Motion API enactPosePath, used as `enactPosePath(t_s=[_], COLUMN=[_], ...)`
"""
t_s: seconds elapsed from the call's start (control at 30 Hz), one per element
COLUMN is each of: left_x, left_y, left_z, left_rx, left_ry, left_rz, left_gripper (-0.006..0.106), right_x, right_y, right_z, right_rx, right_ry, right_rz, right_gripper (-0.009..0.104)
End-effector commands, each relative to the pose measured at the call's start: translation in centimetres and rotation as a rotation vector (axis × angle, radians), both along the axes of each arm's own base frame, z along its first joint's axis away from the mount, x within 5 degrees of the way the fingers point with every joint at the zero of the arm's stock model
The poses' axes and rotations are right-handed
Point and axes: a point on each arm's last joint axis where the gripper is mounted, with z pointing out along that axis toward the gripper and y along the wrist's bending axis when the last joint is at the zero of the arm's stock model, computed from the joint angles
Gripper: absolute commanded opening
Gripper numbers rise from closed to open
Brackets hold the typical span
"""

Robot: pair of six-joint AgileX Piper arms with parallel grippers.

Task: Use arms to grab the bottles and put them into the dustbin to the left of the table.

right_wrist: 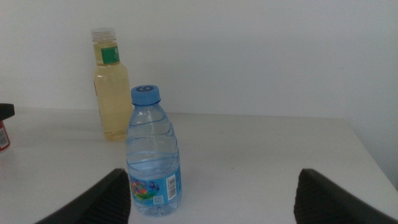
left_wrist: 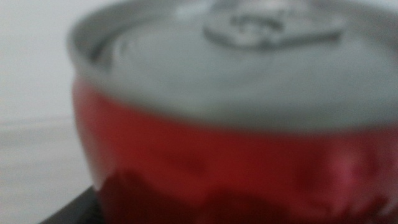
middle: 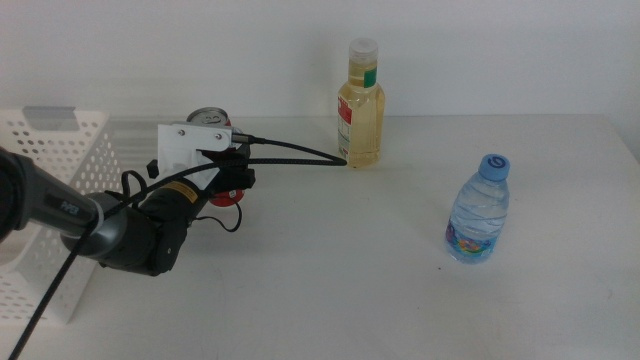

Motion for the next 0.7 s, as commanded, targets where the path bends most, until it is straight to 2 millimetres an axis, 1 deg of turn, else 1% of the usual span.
enactPosePath(t_s=[0.0, 0.07, 0.17, 0.2, 0.37, 0.67], left_x=[0.5, 0.5, 0.5, 0.4, 0.3, -0.5], left_y=[-0.1, -0.1, -0.1, -0.2, -0.5, -0.6], left_z=[3.0, 2.9, 2.9, 2.9, 3.4, 6.8], left_rx=[-0.046, -0.046, -0.047, -0.040, -0.022, 0.030], left_ry=[-0.140, -0.140, -0.139, -0.138, -0.139, -0.055], left_rz=[0.014, 0.014, 0.013, -0.005, -0.037, -0.076], left_gripper=[0.069, 0.058, 0.036, -0.004, -0.005, -0.005], right_x=[-0.3, -0.3, -0.3, -0.3, -0.3, -0.3], right_y=[0.0, 0.0, 0.0, 0.0, 0.0, 0.0], right_z=[1.1, 1.1, 1.1, 1.1, 1.1, 1.1], right_rx=[-0.003, -0.003, -0.003, -0.003, -0.003, -0.003], right_ry=[-0.111, -0.111, -0.111, -0.111, -0.111, -0.111], right_rz=[-0.001, -0.001, -0.001, -0.001, -0.001, -0.001], right_gripper=[0.075, 0.075, 0.075, 0.075, 0.075, 0.075])
